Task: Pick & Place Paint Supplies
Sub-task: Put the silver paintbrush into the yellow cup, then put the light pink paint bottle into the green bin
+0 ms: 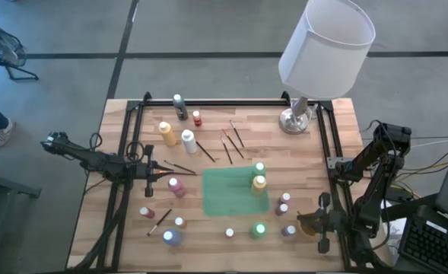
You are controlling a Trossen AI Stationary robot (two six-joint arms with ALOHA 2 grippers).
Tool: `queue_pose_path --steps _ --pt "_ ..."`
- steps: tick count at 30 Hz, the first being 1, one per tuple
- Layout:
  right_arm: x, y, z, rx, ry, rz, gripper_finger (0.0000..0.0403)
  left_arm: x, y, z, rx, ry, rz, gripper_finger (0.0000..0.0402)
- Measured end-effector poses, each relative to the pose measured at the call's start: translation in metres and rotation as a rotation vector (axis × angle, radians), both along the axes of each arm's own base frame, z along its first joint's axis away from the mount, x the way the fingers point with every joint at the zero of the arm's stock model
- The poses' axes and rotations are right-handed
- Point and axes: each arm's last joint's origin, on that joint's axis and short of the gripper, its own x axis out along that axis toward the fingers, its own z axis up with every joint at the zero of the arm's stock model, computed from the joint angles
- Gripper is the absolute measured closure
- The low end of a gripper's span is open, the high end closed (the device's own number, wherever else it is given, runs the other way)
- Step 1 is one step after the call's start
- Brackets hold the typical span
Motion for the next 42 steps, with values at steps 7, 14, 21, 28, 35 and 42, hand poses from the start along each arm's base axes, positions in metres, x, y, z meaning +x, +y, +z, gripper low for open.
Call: queue_pose_path --steps 7,14,21,28,35,42 --pt "0.0 0.001 -0.001 0.007 0.039 0.027 0.0395 0.0 0.0 0.0 0.0 0.0 0.0 0.0371" --pt "-0.002 0.002 -0.002 0.016 0.072 0.056 0.0395 0.0 0.0 0.0 0.0 0.0 0.0 0.0371" --pt "-0.009 0.005 -0.002 0.029 0.072 0.09 0.0394 0.0 0.0 0.0 0.0 0.0 0.0 0.0371" --pt "-0.01 0.006 -0.002 0.04 0.088 0.103 0.0394 0.0 0.0 0.0 0.0 0.0 0.0 0.0371" --pt "-0.01 0.006 -0.002 0.041 0.09 0.105 0.0371 0.0 0.0 0.0 0.0 0.0 0.0 0.0371" --pt "-0.01 0.006 -0.002 0.04 0.09 0.106 0.0296 0.0 0.0 0.0 0.0 0.0 0.0 0.0371"
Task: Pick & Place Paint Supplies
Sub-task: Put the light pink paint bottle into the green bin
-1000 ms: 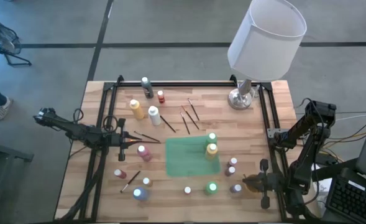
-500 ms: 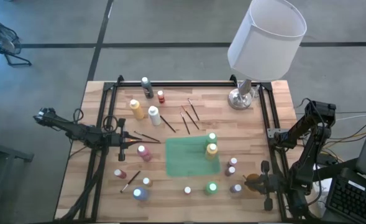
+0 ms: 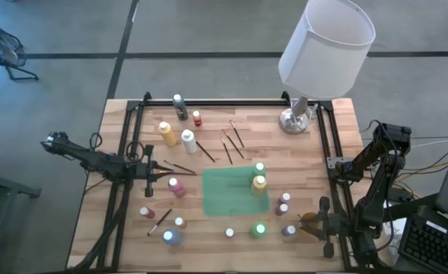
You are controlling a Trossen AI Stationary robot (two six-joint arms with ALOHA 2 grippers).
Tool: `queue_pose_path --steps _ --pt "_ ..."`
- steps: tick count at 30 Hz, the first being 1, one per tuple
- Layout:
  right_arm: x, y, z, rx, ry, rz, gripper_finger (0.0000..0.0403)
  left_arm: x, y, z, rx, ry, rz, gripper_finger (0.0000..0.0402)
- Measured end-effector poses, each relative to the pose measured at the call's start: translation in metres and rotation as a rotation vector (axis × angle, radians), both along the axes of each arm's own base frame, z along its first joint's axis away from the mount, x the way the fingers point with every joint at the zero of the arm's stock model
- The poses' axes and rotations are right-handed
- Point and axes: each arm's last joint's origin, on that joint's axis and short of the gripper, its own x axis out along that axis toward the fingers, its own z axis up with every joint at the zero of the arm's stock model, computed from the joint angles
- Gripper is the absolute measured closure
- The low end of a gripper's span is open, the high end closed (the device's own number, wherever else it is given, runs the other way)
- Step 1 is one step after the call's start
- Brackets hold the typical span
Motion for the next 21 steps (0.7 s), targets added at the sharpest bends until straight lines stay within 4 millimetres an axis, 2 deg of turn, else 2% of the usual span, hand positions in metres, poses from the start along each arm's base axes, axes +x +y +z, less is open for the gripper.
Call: queue_pose_path --steps 5,10,15,21 --pt "-0.001 -0.003 0.01 -0.02 -0.024 -0.002 0.0246 0.0 0.0 0.0 0.0 0.0 0.0 0.0371" --pt "-0.001 -0.008 0.038 -0.052 -0.067 -0.004 0.0214 0.0 0.0 0.0 0.0 0.0 0.0 0.0371" --pt "0.002 -0.019 0.07 -0.051 -0.104 -0.036 0.0199 0.0 0.0 0.0 0.0 0.001 0.0 0.0371" --pt "0.012 -0.041 0.097 -0.061 -0.129 -0.119 0.0198 0.0 0.0 -0.001 -0.001 -0.002 0.0 0.0371"
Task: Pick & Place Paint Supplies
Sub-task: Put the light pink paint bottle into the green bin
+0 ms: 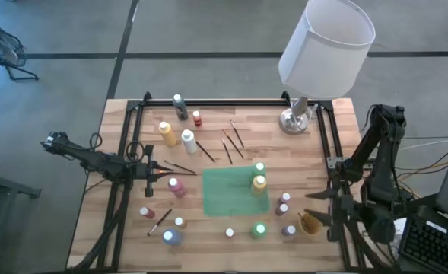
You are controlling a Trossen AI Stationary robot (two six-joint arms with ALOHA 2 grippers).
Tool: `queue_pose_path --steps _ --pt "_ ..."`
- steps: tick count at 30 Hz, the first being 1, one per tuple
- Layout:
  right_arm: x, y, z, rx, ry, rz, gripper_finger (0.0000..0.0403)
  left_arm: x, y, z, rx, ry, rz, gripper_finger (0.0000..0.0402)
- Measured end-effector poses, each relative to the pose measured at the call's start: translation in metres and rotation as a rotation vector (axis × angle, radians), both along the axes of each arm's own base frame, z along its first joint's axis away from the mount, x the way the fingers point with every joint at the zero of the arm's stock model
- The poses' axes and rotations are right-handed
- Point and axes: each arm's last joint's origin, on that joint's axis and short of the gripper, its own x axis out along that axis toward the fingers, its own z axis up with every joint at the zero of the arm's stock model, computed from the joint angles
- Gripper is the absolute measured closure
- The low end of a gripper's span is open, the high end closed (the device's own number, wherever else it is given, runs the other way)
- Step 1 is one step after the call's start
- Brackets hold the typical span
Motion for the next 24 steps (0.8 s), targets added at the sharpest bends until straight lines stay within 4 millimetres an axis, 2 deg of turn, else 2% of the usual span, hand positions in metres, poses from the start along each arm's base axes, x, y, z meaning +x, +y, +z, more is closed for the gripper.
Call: queue_pose_path --steps 5,9,14,18,24 --pt "0.009 -0.021 0.015 -0.04 0.007 -0.056 0.0217 0.0 0.0 0.0 0.0 0.001 0.0 0.0371" --pt "0.021 -0.036 0.021 -0.055 0.053 -0.036 0.0236 0.0 0.0 0.0 0.001 0.001 0.0 0.0371" --pt "0.039 -0.054 0.024 -0.108 0.104 -0.06 0.026 0.0 0.0 0.0 0.001 0.002 0.0 0.0371" --pt "0.05 -0.066 0.024 -0.177 0.164 -0.006 0.0277 0.0 0.0 -0.001 0.002 0.003 0.0 0.0371" --pt "0.051 -0.091 0.024 -0.194 0.253 0.041 0.0302 0.0 0.0 -0.001 0.003 0.006 0.0 0.0371"
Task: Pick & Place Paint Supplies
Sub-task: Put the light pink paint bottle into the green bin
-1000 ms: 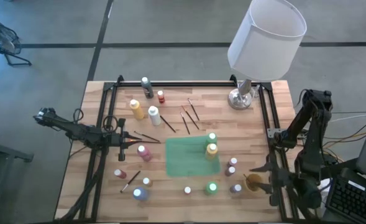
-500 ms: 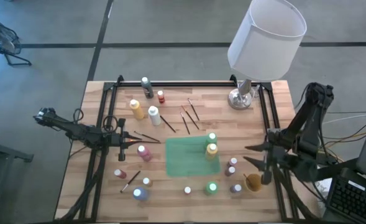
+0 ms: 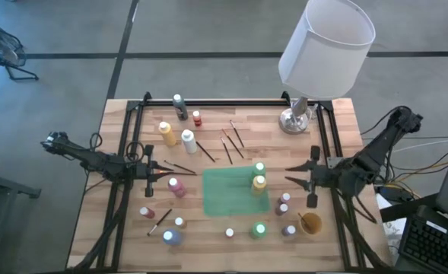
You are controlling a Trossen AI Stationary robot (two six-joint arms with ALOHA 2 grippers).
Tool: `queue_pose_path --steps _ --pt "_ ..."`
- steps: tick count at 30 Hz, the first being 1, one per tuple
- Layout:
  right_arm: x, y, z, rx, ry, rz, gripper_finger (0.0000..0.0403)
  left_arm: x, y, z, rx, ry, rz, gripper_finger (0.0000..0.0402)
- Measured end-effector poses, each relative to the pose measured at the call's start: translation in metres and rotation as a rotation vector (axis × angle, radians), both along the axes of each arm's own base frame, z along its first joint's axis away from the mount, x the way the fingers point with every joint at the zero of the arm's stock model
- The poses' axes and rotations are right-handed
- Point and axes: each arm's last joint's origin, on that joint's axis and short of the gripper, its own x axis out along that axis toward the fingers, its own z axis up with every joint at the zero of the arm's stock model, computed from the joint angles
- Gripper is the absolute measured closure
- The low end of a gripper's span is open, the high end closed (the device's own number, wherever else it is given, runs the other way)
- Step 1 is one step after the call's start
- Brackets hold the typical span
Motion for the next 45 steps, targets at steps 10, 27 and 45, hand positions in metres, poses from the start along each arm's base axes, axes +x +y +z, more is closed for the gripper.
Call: queue_pose_path --steps 10,27,45 --pt "-0.026 -0.036 0.0 0.02 0.041 -0.038 0.0364 0.0 0.0 0.0 0.0 0.001 0.0 0.0371" --pt "-0.044 -0.041 -0.002 -0.043 -0.083 0.305 0.0394 0.0 0.0 -0.001 0.0 0.002 0.0 0.0371" --pt "-0.071 -0.063 -0.004 -0.004 -0.024 0.22 0.0394 0.0 0.0 -0.001 0.0 0.002 0.0 0.0371"
